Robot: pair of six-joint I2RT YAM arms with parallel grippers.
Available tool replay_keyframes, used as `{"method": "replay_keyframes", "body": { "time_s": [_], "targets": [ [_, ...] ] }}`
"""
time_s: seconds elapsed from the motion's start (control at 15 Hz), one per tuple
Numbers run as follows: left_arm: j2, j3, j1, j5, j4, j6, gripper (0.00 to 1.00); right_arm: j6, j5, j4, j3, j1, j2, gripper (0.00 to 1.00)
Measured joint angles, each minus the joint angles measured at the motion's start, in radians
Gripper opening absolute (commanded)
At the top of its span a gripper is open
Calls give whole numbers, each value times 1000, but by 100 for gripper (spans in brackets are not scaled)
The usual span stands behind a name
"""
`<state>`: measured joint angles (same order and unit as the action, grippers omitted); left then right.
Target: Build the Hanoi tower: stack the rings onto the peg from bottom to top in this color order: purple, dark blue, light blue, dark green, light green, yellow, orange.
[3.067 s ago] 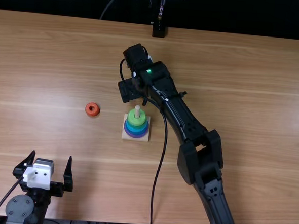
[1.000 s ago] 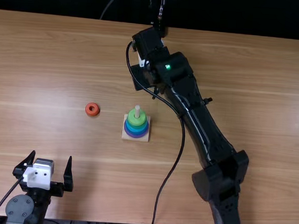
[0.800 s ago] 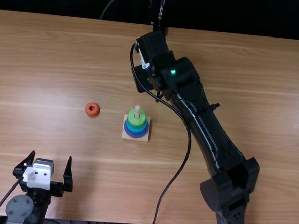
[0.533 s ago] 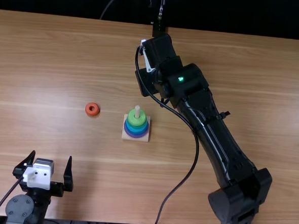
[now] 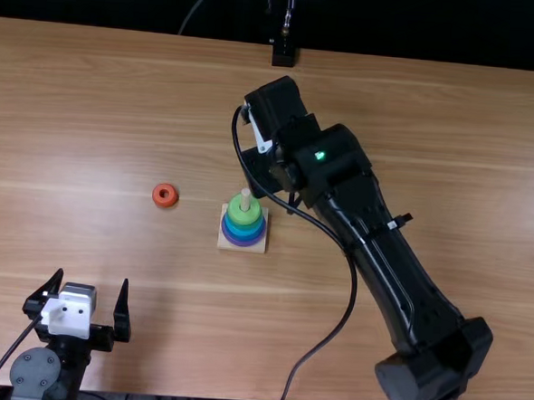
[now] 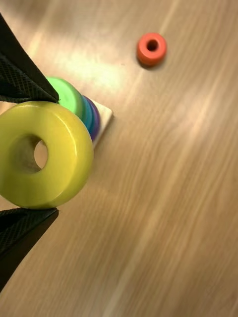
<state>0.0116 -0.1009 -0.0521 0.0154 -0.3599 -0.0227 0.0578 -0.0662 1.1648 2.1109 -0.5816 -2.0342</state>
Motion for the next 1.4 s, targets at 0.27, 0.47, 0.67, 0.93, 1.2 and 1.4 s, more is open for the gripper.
{"method": "replay_keyframes", "body": {
  "time_s": [0.27, 0.47, 0.67, 0.93, 1.2, 1.4],
  "targets": [
    [0, 0, 0, -1, 0, 1, 100, 0, 3, 18, -4, -21, 55, 0],
    [0, 0, 0, 0, 0, 0, 100, 0, 2, 29, -4, -33, 55, 0],
    [0, 0, 0, 0, 0, 1, 100, 0, 2, 29, -4, -63, 57, 0],
    [0, 0, 0, 0, 0, 0, 100, 0, 2, 28, -36, -73, 59, 0],
    [0, 0, 0, 0, 0, 0, 100, 0, 3, 26, -76, -80, 59, 0],
    [0, 0, 0, 0, 0, 0, 100, 0, 3, 23, -76, -80, 59, 0]
  ]
}}
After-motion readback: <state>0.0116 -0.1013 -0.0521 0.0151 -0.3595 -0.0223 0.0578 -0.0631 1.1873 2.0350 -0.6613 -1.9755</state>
